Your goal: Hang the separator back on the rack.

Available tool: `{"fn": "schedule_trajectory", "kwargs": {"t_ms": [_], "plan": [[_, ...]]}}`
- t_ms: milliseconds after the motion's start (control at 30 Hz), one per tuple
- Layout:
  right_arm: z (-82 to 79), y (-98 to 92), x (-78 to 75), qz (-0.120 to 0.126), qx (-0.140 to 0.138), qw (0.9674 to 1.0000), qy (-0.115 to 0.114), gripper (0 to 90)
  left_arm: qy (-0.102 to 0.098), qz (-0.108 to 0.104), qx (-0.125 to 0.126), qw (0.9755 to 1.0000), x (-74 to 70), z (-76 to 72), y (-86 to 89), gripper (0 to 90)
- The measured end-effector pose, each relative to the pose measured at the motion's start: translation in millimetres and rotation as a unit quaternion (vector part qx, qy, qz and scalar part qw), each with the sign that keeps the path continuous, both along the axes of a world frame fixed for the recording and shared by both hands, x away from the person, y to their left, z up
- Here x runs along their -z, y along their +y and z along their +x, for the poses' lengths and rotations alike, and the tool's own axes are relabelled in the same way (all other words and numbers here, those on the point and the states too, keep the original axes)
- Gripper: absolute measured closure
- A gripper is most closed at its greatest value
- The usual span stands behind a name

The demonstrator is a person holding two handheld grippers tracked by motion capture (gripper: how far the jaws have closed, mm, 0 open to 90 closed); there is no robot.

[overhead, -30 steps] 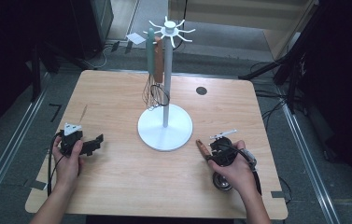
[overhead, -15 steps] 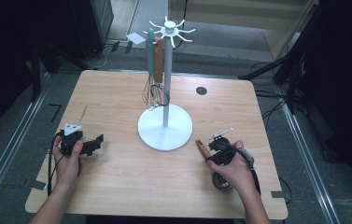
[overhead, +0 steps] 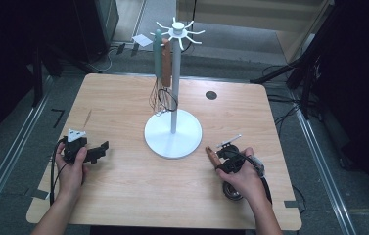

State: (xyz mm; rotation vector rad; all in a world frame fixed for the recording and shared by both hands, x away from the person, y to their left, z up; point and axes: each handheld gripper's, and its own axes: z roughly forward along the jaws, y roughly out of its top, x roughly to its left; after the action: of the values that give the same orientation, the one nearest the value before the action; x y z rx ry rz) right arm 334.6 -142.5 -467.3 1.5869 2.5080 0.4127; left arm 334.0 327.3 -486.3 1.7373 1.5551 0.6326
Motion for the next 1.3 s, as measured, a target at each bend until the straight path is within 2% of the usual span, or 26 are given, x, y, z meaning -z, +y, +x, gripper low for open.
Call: {"fn": "schedule_trajectory", "kwargs": {"t_ms": [267, 467, 833, 1300], "plan": [[3.4, 6.9, -1.6, -0.02, -0.002, 0.9997, 0.014, 68.4, 0.0, 0.0, 0.0, 1.0, 0.2, -0.1, -0.7, 14.1], [5.4, 7.7, -2.4, -0.021, 0.001, 0.9995, 0.025, 69.2, 0.001, 0.0, 0.002, 1.0, 0.3, -0.2, -0.7, 14.1], [1.9, 5.7, -1.6, -0.014, -0.003, 0.9998, 0.013, 70.0, 0.001, -0.002, 0.001, 1.0, 0.5, 0.1, -0.9, 14.1], [11.7, 14.4, -4.2, -0.04, 0.005, 0.9975, 0.059, 68.6, 0.003, 0.001, 0.002, 1.0, 0.3, 0.2, -1.5, 14.1]]}}
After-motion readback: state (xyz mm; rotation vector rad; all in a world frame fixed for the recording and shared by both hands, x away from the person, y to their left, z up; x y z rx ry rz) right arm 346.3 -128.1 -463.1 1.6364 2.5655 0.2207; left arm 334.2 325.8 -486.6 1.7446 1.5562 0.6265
